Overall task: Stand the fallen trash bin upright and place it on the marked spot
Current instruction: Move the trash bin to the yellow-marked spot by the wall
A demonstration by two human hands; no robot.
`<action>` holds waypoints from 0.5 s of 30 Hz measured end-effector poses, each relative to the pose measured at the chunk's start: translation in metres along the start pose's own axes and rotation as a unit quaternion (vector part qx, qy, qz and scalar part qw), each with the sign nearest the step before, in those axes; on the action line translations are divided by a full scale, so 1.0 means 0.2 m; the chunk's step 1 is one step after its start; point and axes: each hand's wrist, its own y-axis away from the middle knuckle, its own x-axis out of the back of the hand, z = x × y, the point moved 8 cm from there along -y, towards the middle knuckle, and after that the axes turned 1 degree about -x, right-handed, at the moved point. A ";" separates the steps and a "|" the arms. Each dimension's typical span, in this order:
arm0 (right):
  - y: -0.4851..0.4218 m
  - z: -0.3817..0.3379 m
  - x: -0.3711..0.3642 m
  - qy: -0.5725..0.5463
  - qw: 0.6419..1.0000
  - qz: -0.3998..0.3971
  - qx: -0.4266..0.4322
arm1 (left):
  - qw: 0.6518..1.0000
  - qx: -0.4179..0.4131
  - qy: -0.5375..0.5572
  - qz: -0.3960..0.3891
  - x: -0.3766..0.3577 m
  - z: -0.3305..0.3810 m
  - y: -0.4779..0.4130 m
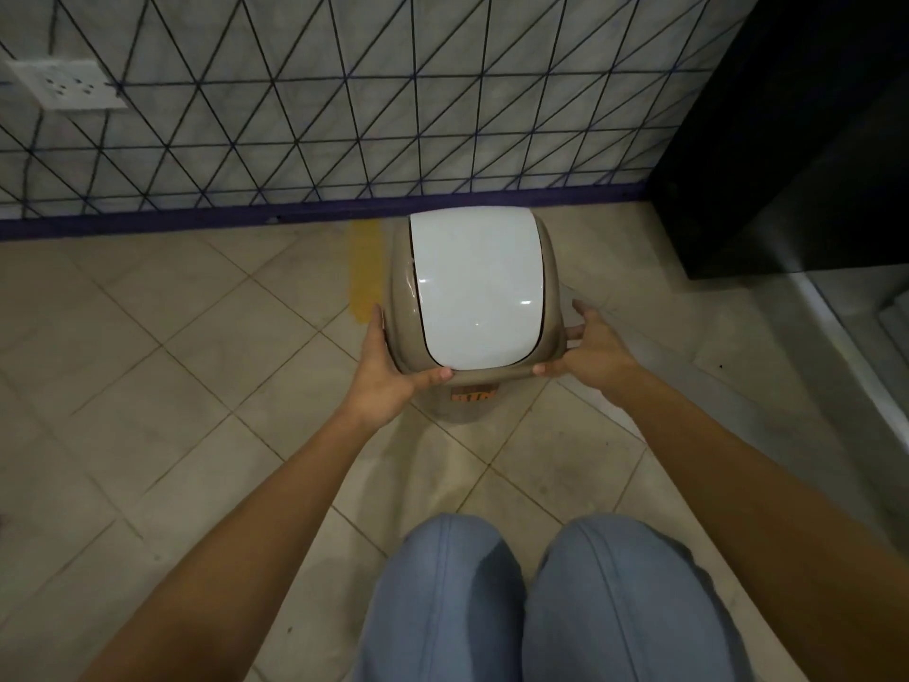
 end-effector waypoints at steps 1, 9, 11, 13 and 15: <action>-0.03 0.01 0.01 -0.005 1.000 -0.004 -0.002 | 1.000 0.005 0.006 -0.003 -0.02 -0.02 -0.04; -0.12 -0.05 0.00 -0.023 0.999 -0.026 0.011 | 1.000 0.022 0.022 -0.002 0.01 -0.03 -0.17; -0.14 -0.07 -0.01 -0.019 0.999 -0.023 0.014 | 1.000 0.020 0.019 -0.006 0.01 -0.02 -0.19; -0.15 -0.09 -0.01 -0.010 1.000 -0.020 0.013 | 1.000 0.021 0.019 -0.009 0.01 -0.02 -0.20; -0.17 -0.09 -0.01 -0.004 1.000 -0.022 0.013 | 0.999 0.029 0.020 -0.011 0.02 -0.02 -0.22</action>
